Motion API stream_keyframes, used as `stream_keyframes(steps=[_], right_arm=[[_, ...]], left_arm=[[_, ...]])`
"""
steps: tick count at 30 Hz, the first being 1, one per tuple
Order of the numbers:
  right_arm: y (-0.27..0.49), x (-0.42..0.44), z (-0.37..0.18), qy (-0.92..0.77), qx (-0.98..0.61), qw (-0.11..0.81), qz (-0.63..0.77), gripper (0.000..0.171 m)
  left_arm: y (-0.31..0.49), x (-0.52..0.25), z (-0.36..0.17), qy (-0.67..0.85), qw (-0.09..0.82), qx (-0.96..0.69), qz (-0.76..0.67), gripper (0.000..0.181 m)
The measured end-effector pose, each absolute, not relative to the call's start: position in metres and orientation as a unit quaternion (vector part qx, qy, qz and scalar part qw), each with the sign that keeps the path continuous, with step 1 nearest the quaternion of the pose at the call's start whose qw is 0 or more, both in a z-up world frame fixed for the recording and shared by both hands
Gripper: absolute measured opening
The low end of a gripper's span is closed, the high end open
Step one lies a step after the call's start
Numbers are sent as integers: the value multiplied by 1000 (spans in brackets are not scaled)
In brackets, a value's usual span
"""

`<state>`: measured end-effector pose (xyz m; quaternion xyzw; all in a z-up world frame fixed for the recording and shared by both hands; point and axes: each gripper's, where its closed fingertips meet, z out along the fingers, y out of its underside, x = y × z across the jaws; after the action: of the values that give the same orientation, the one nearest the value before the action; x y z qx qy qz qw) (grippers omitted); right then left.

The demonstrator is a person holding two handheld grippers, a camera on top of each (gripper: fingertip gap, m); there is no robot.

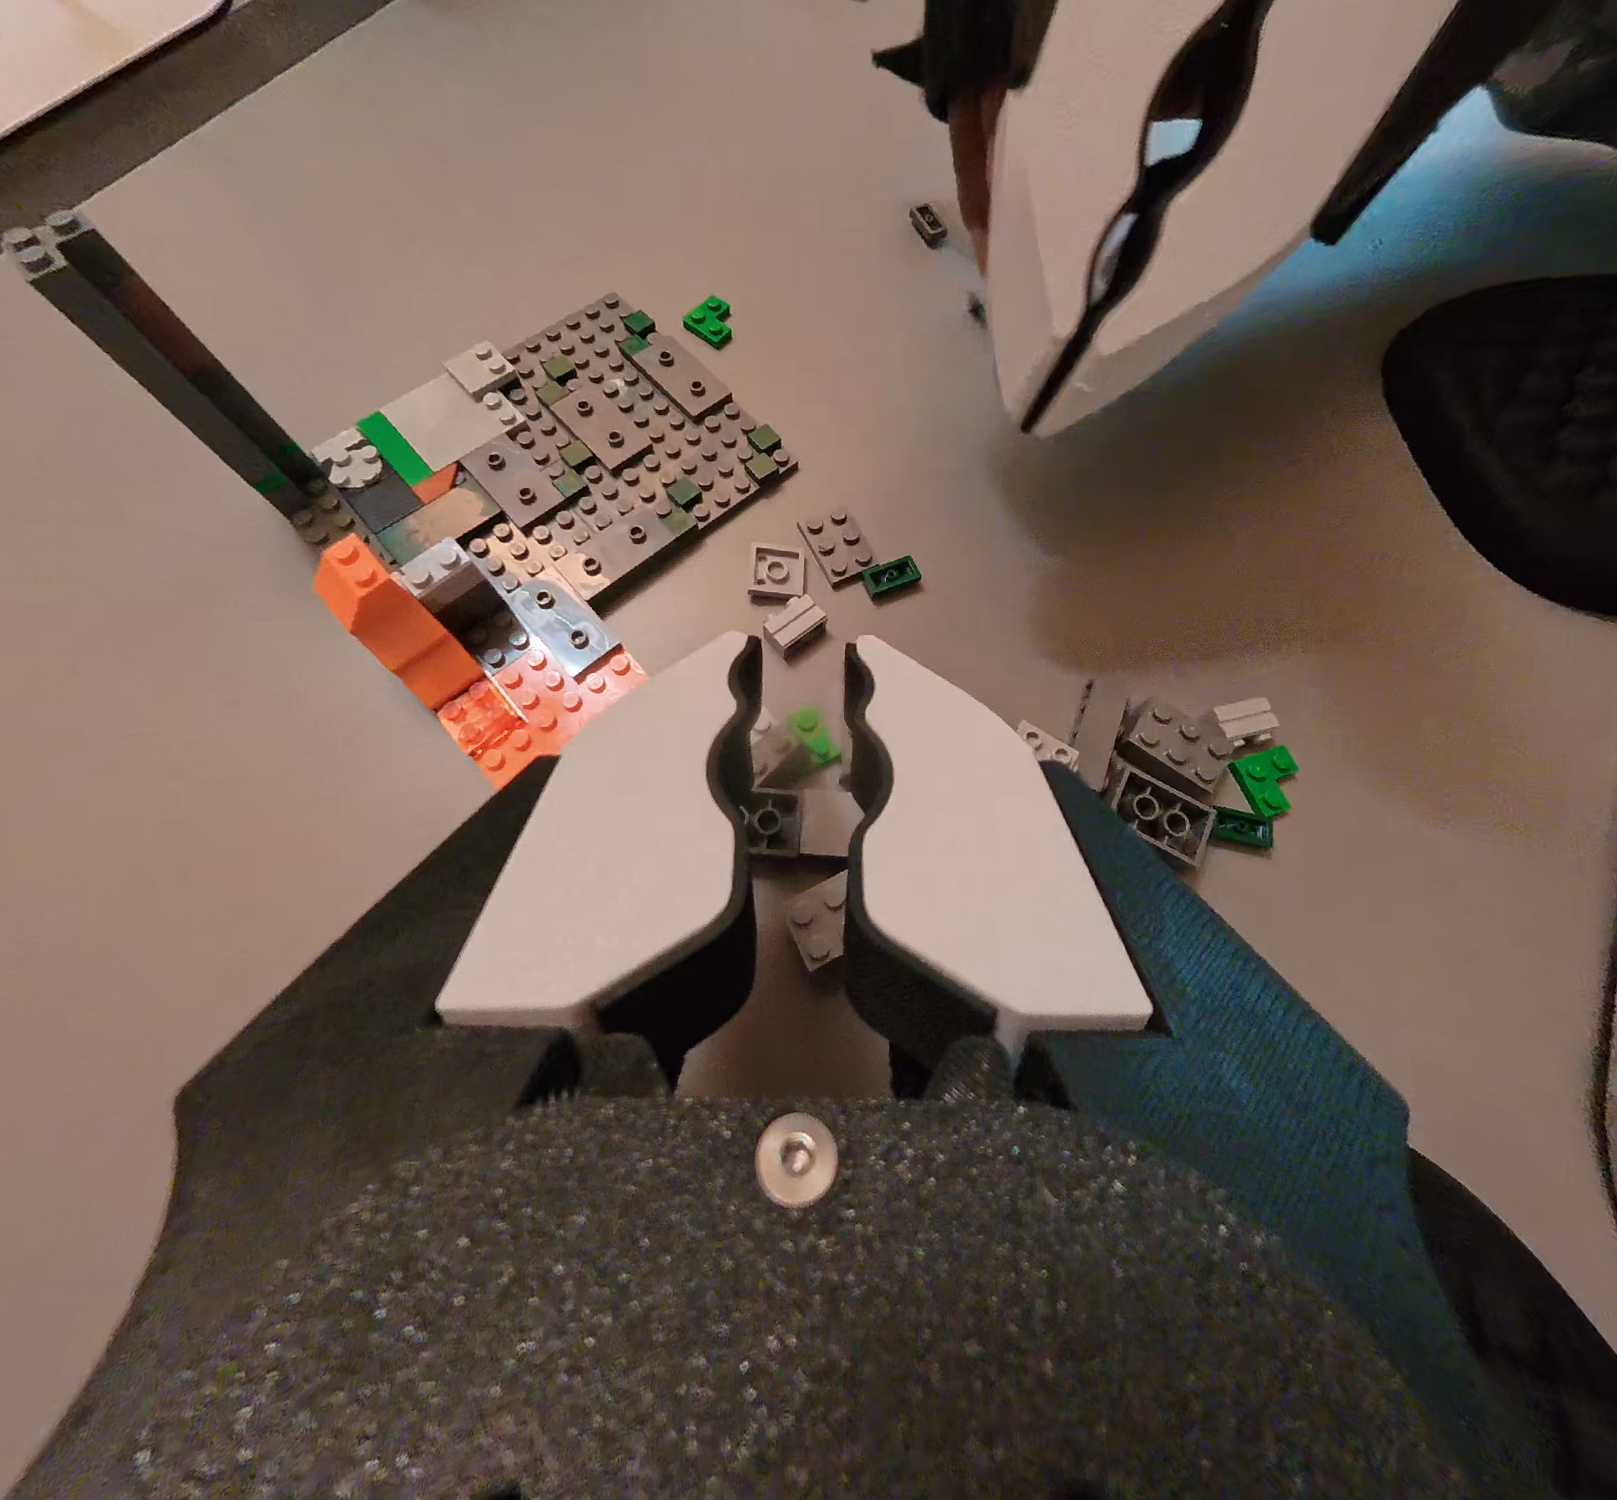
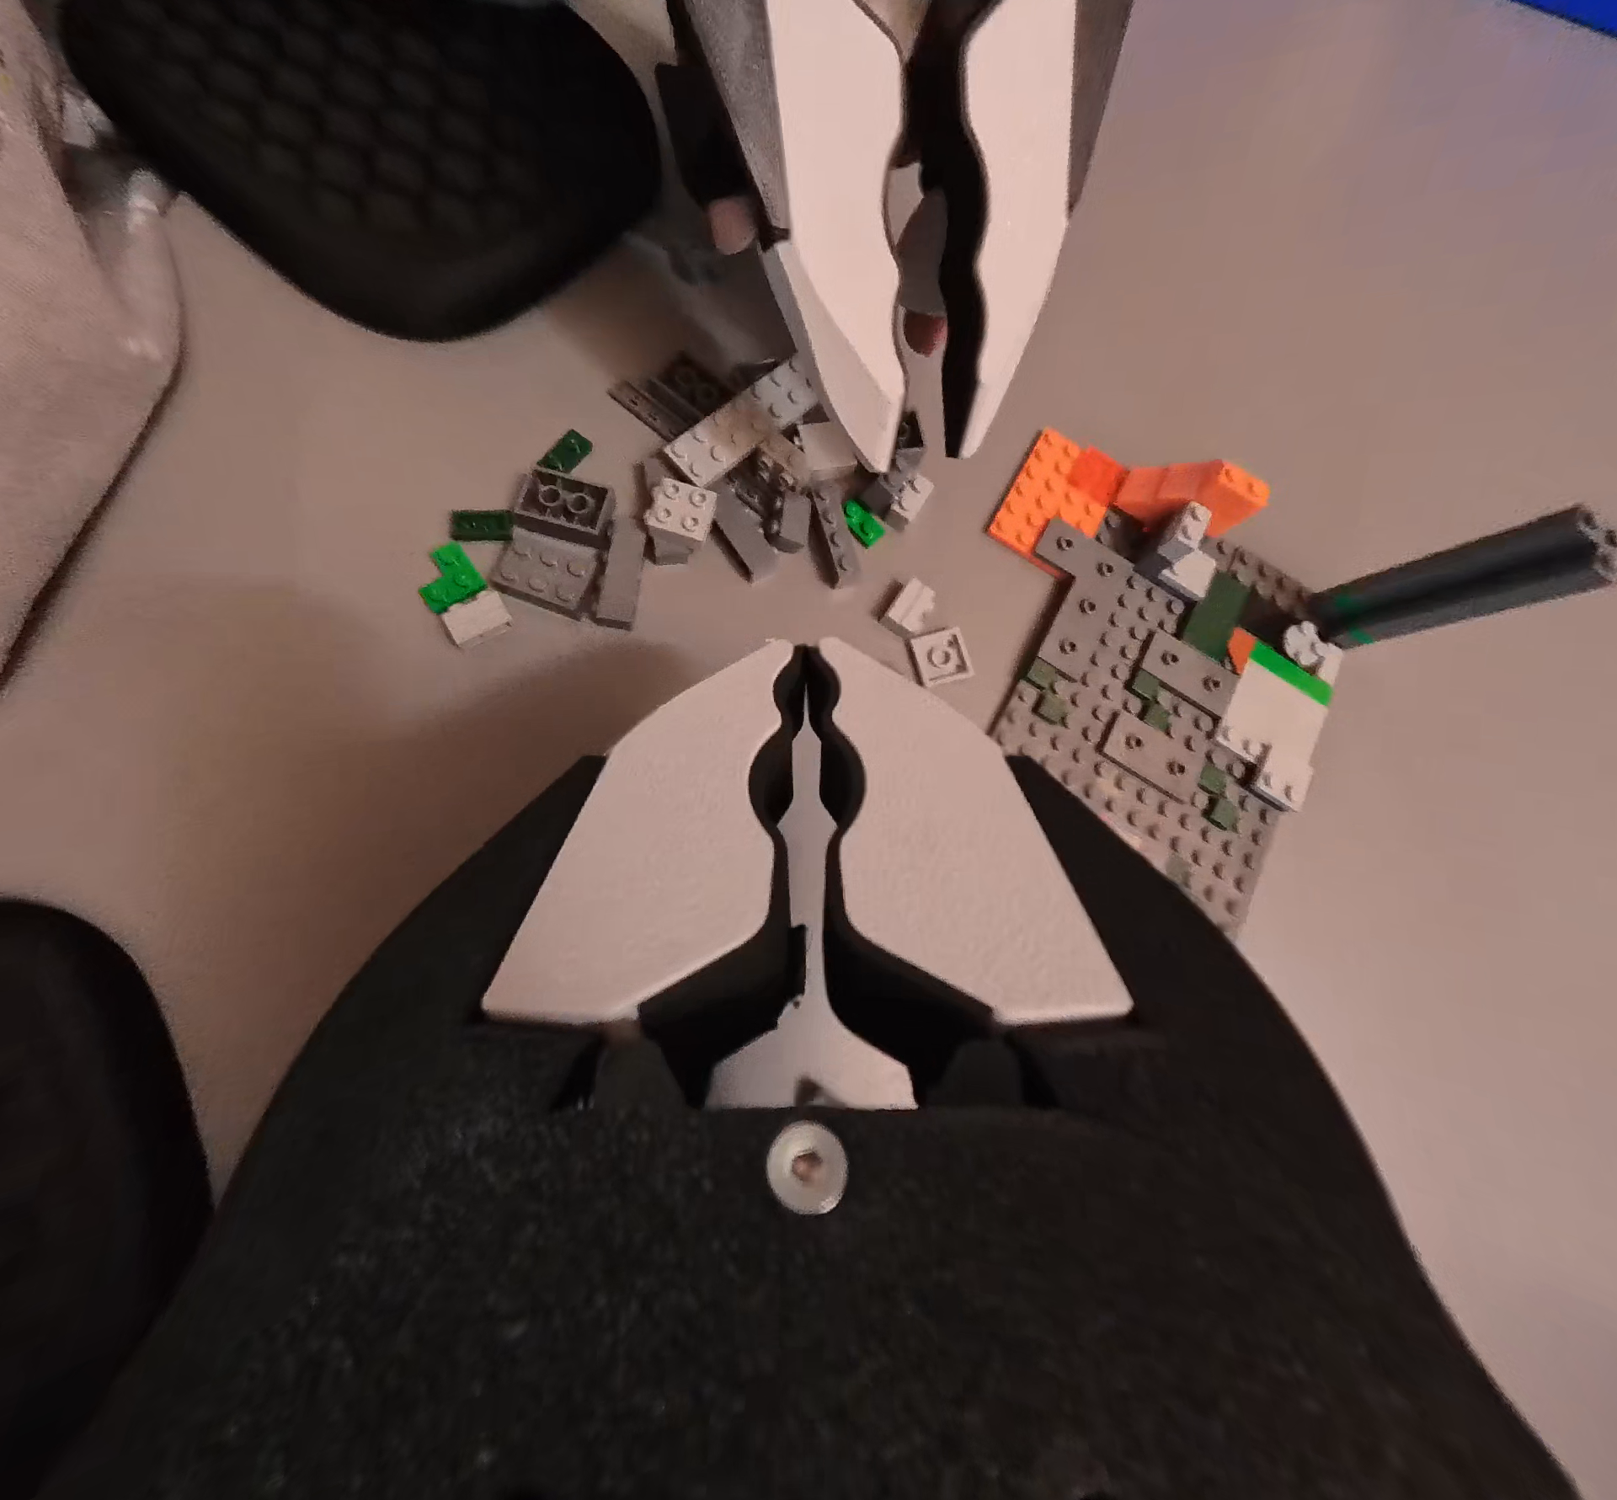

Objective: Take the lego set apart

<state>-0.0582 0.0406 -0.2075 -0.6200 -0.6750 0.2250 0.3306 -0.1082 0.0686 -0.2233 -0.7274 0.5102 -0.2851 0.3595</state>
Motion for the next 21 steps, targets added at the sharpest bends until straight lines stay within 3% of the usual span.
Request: stream_keyframes(steps=[2, 8, 12, 21], right_arm=[[53, -50, -207, -665, -631, 340, 212, 0], [86, -6, -213, -628, -680, 331, 184, 35], [88, 17, -222, -627, -695, 303, 180, 48], [61, 41, -245, -663, -691, 225, 179, 47]], left_arm=[[68, -108, -223, 510, 360, -727, -286, 18], [68, -109, -222, 512, 361, -725, -286, 18], [68, -109, -223, 513, 359, -725, -286, 18], [66, -107, -226, 519, 351, -725, -286, 18]])
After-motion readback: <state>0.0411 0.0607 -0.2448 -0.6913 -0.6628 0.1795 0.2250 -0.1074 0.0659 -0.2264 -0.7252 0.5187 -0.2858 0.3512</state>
